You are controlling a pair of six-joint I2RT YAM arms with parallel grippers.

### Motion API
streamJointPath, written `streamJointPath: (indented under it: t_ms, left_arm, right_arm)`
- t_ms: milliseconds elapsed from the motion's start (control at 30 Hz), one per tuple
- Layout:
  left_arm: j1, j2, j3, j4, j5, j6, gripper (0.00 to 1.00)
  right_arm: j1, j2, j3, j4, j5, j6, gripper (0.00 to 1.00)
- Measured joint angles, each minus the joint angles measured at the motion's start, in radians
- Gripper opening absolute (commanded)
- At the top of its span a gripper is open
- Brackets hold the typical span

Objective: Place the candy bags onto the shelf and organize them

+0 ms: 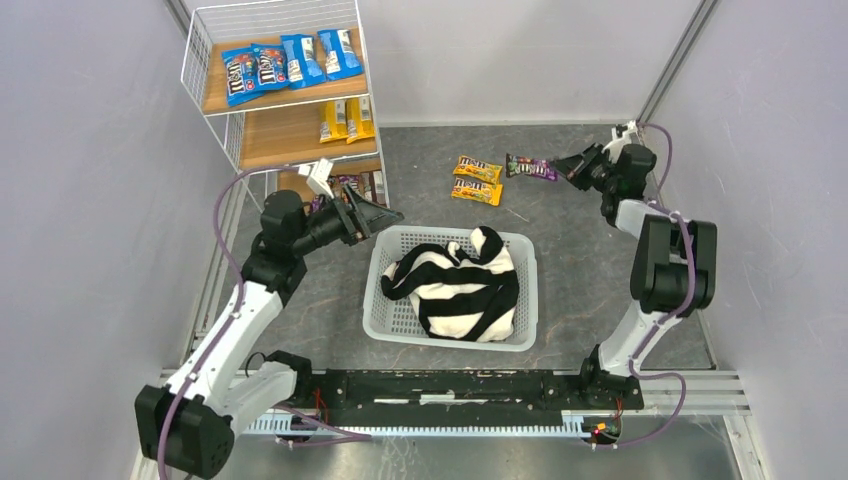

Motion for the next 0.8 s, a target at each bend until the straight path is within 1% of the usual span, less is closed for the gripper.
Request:
streamJointPath:
  t_ms: [133, 233, 367, 533, 633, 800]
  left_arm:
    - [-0.074, 0.072, 0.024, 0.057, 0.006, -0.034, 0.8]
    - [-0.11, 0.118, 0.043, 0.085, 0.014, -0.053, 0.8]
    - [-0.129, 0.146, 0.047, 0.116, 0.021, -0.09, 0.81]
    - [-0.136, 0.171, 0.046, 0.16, 0.013, -0.146, 0.79]
    - [-0.145, 0.168, 0.003, 0.225, -0.031, -0.201, 0.79]
    - [-0.164, 0.122, -0.148, 0.352, -0.146, -0.304, 0.77]
  right_arm:
    - [0.03, -0.146, -0.031, 0.04, -0.043, 0.014, 0.0]
    - [0.076, -0.233, -0.04, 0.043, -0.075, 0.008, 0.0]
    - [0.175, -0.322, -0.046, 0.005, -0.102, -0.027, 0.0]
    - [0.303, -0.39, -0.085, -0.02, -0.118, -0.035, 0.0]
    - [0.363, -0.407, -0.117, -0.01, -0.126, -0.008, 0.0]
    - [0.454, -0.417, -0.151, 0.008, -0.123, 0.039, 0.0]
